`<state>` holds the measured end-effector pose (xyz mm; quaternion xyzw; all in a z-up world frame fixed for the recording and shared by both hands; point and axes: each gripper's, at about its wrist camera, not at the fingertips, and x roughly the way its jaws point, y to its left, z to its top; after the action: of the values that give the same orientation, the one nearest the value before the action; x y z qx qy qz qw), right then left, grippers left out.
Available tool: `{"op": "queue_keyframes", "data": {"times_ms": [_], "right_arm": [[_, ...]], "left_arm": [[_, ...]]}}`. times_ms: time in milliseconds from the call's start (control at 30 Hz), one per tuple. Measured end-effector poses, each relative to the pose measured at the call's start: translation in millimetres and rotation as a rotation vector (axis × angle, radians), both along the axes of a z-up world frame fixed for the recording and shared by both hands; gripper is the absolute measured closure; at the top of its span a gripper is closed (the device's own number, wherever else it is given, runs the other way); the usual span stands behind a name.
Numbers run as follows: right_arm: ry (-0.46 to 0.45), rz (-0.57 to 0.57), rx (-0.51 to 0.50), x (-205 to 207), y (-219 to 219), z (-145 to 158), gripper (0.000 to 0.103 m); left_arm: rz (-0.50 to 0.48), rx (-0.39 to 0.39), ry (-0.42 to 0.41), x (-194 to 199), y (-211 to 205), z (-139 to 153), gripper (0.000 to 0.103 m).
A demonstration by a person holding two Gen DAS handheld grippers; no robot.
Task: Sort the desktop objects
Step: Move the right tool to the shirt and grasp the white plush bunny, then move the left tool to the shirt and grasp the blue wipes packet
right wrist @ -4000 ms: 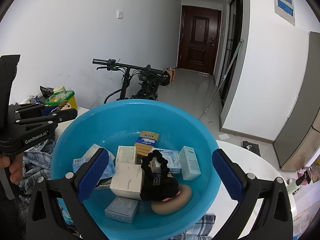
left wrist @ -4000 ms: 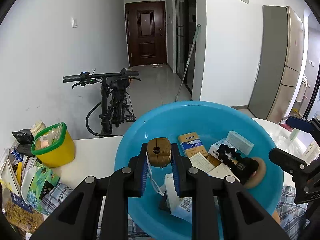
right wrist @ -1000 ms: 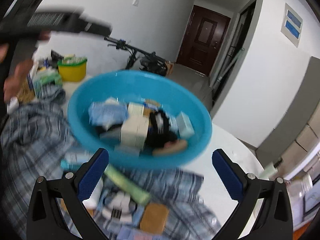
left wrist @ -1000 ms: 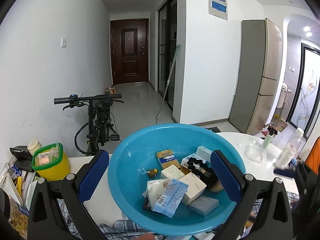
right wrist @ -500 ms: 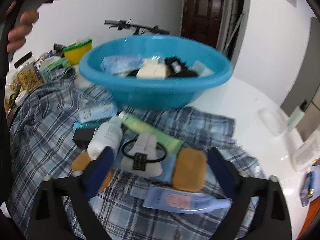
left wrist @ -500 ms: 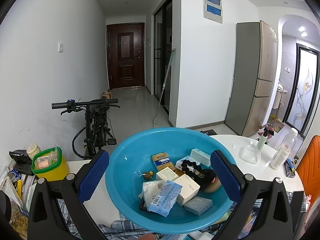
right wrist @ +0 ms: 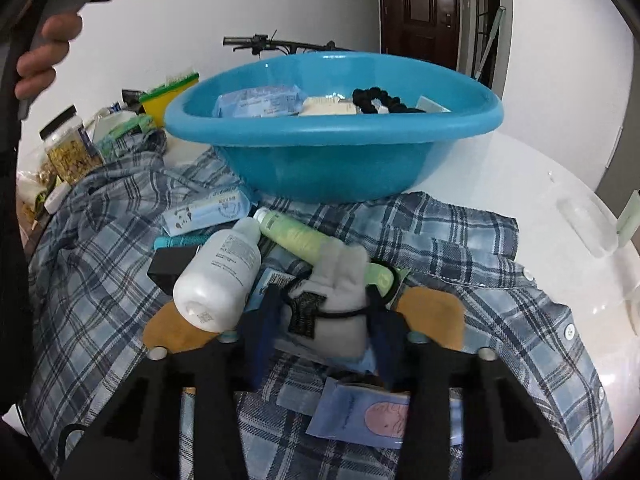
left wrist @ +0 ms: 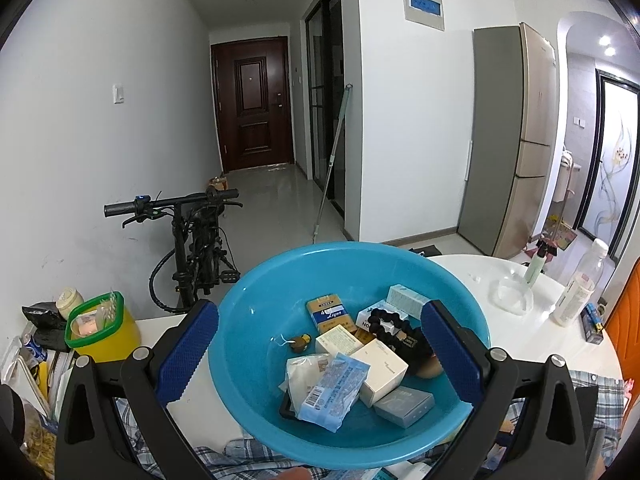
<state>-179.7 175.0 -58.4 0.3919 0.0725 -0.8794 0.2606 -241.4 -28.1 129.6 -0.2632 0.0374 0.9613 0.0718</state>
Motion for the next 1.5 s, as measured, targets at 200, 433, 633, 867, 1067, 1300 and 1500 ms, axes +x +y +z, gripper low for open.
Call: {"op": "queue_keyframes", "data": {"times_ms": [200, 433, 633, 867, 1067, 1300, 1500], "right_arm": [[0.025, -0.016, -0.064, 0.7, 13.2, 0.7, 0.068], [0.073, -0.062, -0.117, 3.6, 30.1, 12.9, 0.068], [0.075, -0.073, -0.151, 2.6, 36.1, 15.4, 0.068], [0.059, -0.051, -0.136, 3.9, 29.6, 11.7, 0.068], [0.063, -0.059, -0.148, 4.9, 32.8, 12.6, 0.068], [0.064, -0.064, -0.141, 5.3, 32.6, 12.9, 0.068], [0.058, -0.072, -0.136, 3.8, 34.0, 12.0, 0.068]], "left_arm": [[-0.005, -0.026, 0.012, 0.4, 10.1, -2.7, 0.000], [-0.002, -0.092, 0.024, 3.7, 30.0, -7.3, 0.000], [-0.021, -0.176, 0.043, 10.8, 55.6, -13.2, 0.000], [-0.053, -0.210, 0.025, 40.0, 66.0, -18.1, 0.000], [-0.122, -0.196, 0.004, 79.7, 48.0, -44.6, 0.000], [-0.196, -0.178, -0.122, 85.4, 31.1, -113.9, 0.000], [-0.229, -0.111, -0.163, 71.5, 22.4, -146.7, 0.000]]}}
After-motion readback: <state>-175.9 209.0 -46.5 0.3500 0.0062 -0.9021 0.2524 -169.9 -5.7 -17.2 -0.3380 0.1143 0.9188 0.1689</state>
